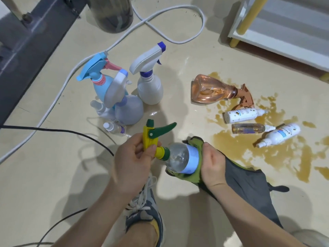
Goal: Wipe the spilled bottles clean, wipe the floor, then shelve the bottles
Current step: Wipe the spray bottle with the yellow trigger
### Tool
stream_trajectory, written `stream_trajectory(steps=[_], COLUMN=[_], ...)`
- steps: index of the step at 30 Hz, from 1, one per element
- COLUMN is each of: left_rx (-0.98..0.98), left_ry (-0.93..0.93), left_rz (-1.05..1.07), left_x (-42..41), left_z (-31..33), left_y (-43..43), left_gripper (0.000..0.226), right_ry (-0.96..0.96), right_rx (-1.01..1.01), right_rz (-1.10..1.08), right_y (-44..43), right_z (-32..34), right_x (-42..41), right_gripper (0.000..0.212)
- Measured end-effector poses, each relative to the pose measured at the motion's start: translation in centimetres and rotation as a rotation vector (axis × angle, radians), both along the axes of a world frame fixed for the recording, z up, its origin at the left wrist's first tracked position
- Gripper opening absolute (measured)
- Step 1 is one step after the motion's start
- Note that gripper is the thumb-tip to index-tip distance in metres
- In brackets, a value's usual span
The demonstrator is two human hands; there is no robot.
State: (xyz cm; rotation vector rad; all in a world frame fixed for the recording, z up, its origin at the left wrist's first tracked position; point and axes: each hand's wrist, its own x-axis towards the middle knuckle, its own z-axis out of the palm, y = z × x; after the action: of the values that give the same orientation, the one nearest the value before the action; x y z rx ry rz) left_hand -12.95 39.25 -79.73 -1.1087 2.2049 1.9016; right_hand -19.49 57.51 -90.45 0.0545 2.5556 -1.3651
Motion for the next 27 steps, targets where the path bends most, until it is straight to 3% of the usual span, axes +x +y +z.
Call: stream_trajectory(steps=[2, 4, 7, 10, 11, 13, 16, 18, 21, 24, 27], left_rx=[-0.008, -0.045, -0.216, -0.654, -0.755, -0.586, 0.099, 0.341, 0.292, 0.199, 0.124], left_ry=[0.02, 0.037, 0.074, 0.178, 0.154, -0.02, -0.236, -0.334, -0.32, -0.271, -0.158], left_rz=[-0.059, -0.13, -0.282, -0.492, -0.54, -0.536, -0.297, -0.112, -0.06, -0.021, -0.008], left_x=[-0.4, -0.6, -0.7, 0.0, 0.8, 1.9, 1.9, 1.2, 0.9, 0.0, -0.2], left_z=[0.1, 0.2, 0.3, 0.4, 0.5, 1.6, 2.9, 3.6, 3.9, 3.5, 3.3], left_y=[-0.2, -0.3, -0.8, -3.3, -4.0, -4.5, -4.3, -4.4, -4.1, -3.2, -3.3], left_gripper=[0.035, 0.03, 0.025, 0.022, 0.026, 0.035, 0.042, 0.039, 0.04, 0.005, 0.026], right_ry=[-0.215, -0.232, 0.017, 0.325, 0.328, 0.281, 0.315, 0.353, 0.315, 0.139, 0.274], right_rx=[-0.053, -0.013, 0.011, 0.033, 0.046, 0.089, 0.14, 0.13, 0.112, 0.013, -0.087], right_rz=[-0.071, -0.011, 0.207, 0.493, 0.514, 0.43, 0.351, 0.325, 0.254, 0.261, 0.451], right_y=[-0.2, -2.0, -3.9, -1.6, -0.6, 0.3, -0.1, -0.6, -2.2, -3.9, -4.9], right_z=[-0.2, 1.5, 4.4, 3.3, 2.2, 0.6, 0.3, 0.7, 1.8, 3.8, 5.5], right_x=[-0.8, -0.9, 1.5, 3.7, 3.7, 3.4, 3.7, 4.0, 3.3, 2.1, 1.4], right_gripper=[0.047, 0.049, 0.04, 0.05, 0.053, 0.059, 0.053, 0.039, 0.024, 0.044, 0.046])
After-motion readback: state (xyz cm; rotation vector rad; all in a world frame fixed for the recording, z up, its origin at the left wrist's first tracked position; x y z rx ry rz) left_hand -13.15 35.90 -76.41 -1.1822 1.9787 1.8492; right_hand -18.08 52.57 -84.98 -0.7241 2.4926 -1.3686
